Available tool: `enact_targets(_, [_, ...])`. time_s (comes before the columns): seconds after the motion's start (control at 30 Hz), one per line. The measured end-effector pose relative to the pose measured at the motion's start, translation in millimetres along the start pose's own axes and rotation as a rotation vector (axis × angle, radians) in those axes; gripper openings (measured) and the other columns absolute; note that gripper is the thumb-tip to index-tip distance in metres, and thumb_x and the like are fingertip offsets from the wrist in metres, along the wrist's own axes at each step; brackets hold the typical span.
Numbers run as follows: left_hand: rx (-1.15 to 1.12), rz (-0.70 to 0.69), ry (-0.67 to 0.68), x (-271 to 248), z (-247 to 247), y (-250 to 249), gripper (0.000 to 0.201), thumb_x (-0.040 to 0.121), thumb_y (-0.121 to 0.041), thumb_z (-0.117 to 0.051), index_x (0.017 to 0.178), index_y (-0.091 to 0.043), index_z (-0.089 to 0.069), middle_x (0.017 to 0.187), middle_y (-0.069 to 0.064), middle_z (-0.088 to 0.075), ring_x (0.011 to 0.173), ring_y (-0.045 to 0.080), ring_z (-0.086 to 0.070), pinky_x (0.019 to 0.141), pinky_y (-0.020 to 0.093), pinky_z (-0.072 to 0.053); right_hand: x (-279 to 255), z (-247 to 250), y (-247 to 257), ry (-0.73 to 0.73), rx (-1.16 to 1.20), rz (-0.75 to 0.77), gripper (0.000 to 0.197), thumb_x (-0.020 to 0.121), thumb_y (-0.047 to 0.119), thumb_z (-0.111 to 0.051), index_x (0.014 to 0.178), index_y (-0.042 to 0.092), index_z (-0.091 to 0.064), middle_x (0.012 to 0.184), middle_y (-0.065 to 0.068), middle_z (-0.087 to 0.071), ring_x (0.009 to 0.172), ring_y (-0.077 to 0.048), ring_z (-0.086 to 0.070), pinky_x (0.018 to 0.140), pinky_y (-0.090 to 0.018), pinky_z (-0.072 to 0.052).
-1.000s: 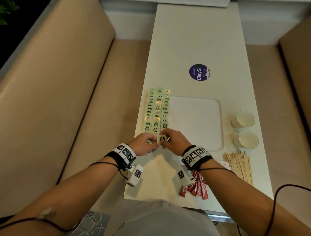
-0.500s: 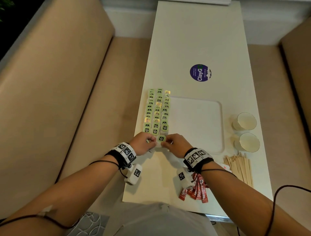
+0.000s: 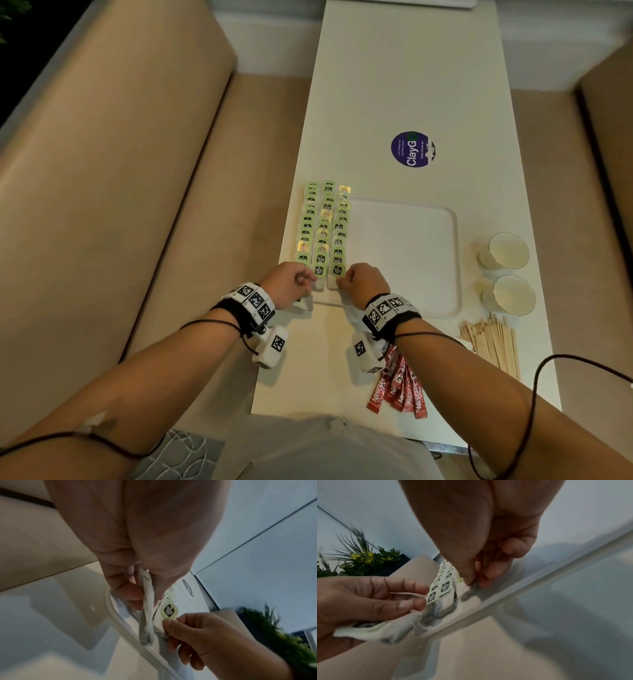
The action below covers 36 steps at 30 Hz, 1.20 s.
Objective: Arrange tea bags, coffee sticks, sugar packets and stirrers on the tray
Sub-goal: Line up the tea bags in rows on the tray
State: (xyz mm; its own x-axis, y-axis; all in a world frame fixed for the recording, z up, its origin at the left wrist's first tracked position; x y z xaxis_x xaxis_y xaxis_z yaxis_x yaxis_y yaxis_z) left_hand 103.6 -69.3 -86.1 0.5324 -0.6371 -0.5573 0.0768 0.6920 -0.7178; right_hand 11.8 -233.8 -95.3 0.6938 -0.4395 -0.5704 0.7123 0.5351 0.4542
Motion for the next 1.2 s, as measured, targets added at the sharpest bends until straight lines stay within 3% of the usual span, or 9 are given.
enact_targets(0.13, [-0.084, 0.005, -0.025, -1.8, 6.4, 0.6, 0.023, 0.088, 0.001, -0.071, 0.106, -0.013, -0.066, 0.082, 0.0, -0.059, 0.066, 0.002, -0.056, 0.063, 0.008, -0.043, -5.2, 3.2, -2.6, -0.039, 0.003, -0.021, 0.031, 0.093, 0.042, -0.065, 0.1, 0.013, -0.056, 0.091, -0.003, -0.065, 0.084, -0.025, -0.064, 0.067, -0.033, -0.048])
enact_targets(0.3, [-0.191, -0.002, -0.015, -7.5, 10.7, -10.4, 0.029, 0.084, 0.0, -0.077, 0.105, -0.016, -0.063, 0.086, -0.002, -0.067, 0.069, 0.006, -0.062, 0.066, 0.019, -0.05, -15.8, 4.5, 9.3, -0.036, 0.118, 0.186, 0.024, 0.095, 0.043, -0.062, 0.096, 0.02, -0.055, 0.082, 0.004, -0.062, 0.072, -0.016, -0.058, 0.062, -0.029, -0.043])
enact_targets(0.4, [-0.272, -0.015, -0.007, -8.8, 9.5, -17.6, 0.04, 0.08, 0.0, -0.081, 0.109, -0.019, -0.059, 0.092, 0.005, -0.066, 0.072, 0.013, -0.063, 0.07, 0.028, -0.053, -26.0, -2.6, 24.5, 0.101, 0.18, 0.354, 0.027, 0.099, 0.044, -0.058, 0.11, 0.022, -0.067, 0.099, 0.005, -0.07, 0.076, -0.008, -0.063, 0.074, -0.03, -0.051])
enact_targets(0.5, [-0.323, -0.012, -0.031, -9.0, 10.3, -22.2, 0.049, 0.079, -0.001, -0.082, 0.116, -0.019, -0.056, 0.093, 0.006, -0.064, 0.073, 0.015, -0.063, 0.073, 0.032, -0.055, -35.1, -9.4, 32.4, 0.205, 0.18, 0.435, 0.03, 0.101, 0.043, -0.056, 0.121, 0.024, -0.067, 0.106, 0.007, -0.071, 0.068, -0.006, -0.067, 0.072, -0.027, -0.055])
enact_targets(0.7, [-0.323, -0.015, -0.058, -10.2, 11.9, -26.8, 0.05, 0.079, -0.003, -0.083, 0.118, -0.018, -0.056, 0.092, 0.001, -0.063, 0.07, 0.01, -0.061, 0.066, 0.022, -0.051, -40.8, -10.7, 33.4, 0.221, 0.21, 0.422, 0.015, 0.1, 0.033, -0.061, 0.101, 0.021, -0.069, 0.083, 0.01, -0.066, 0.069, -0.007, -0.066, 0.069, -0.024, -0.05])
enact_targets(0.87, [-0.272, -0.039, -0.06, -11.3, 11.8, -24.1, 0.038, 0.081, -0.008, -0.082, 0.107, -0.025, -0.06, 0.093, 0.006, -0.066, 0.071, 0.012, -0.06, 0.072, 0.03, -0.05, -40.2, -11.5, 29.3, 0.195, 0.238, 0.415, 0.02, 0.097, 0.043, -0.061, 0.095, 0.023, -0.065, 0.087, 0.003, -0.069, 0.076, -0.015, -0.068, 0.072, -0.034, -0.055])
enact_targets(0.97, [-0.202, -0.034, -0.111, -11.5, 15.4, -18.7, 0.033, 0.081, -0.019, -0.084, 0.108, -0.024, -0.064, 0.09, 0.003, -0.059, 0.067, 0.011, -0.048, 0.067, 0.027, -0.044, -38.7, -7.8, 25.2, 0.141, 0.284, 0.378, 0.025, 0.099, 0.046, -0.057, 0.093, 0.023, -0.065, 0.082, -0.002, -0.07, 0.072, -0.017, -0.067, 0.068, -0.032, -0.053])
enact_targets(1.07, [-0.179, -0.03, -0.078, -9.8, 13.6, -13.1, 0.027, 0.084, -0.013, -0.08, 0.102, -0.024, -0.064, 0.085, 0.0, -0.062, 0.068, 0.015, -0.051, 0.068, 0.031, -0.047, -38.5, -7.9, 21.6, 0.118, 0.315, 0.346, 0.023, 0.099, 0.042, -0.058, 0.093, 0.02, -0.064, 0.082, -0.004, -0.069, 0.073, -0.02, -0.068, 0.069, -0.034, -0.052])
enact_targets(1.2, [-0.082, -0.056, -0.052, -3.7, 9.8, -11.2, 0.029, 0.083, -0.009, -0.081, 0.094, -0.028, -0.063, 0.076, -0.004, -0.052, 0.069, 0.016, -0.046, 0.072, 0.033, -0.045, -39.2, -13.7, 20.7, 0.107, 0.242, 0.371, 0.026, 0.096, 0.049, -0.061, 0.103, 0.024, -0.067, 0.088, 0.007, -0.067, 0.079, -0.013, -0.065, 0.07, -0.027, -0.051])
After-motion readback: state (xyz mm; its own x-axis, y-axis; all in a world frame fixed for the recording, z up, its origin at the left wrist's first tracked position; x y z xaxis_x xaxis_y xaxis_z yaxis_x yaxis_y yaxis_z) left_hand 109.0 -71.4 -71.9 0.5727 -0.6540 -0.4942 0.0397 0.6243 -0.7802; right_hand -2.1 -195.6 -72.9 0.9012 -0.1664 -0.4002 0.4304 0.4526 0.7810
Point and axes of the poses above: each hand's wrist, its own x-axis towards the middle knuckle, its own z-axis out of the back of the hand, y = z × x, the point moved 7 cm from there along x, towards the middle knuckle
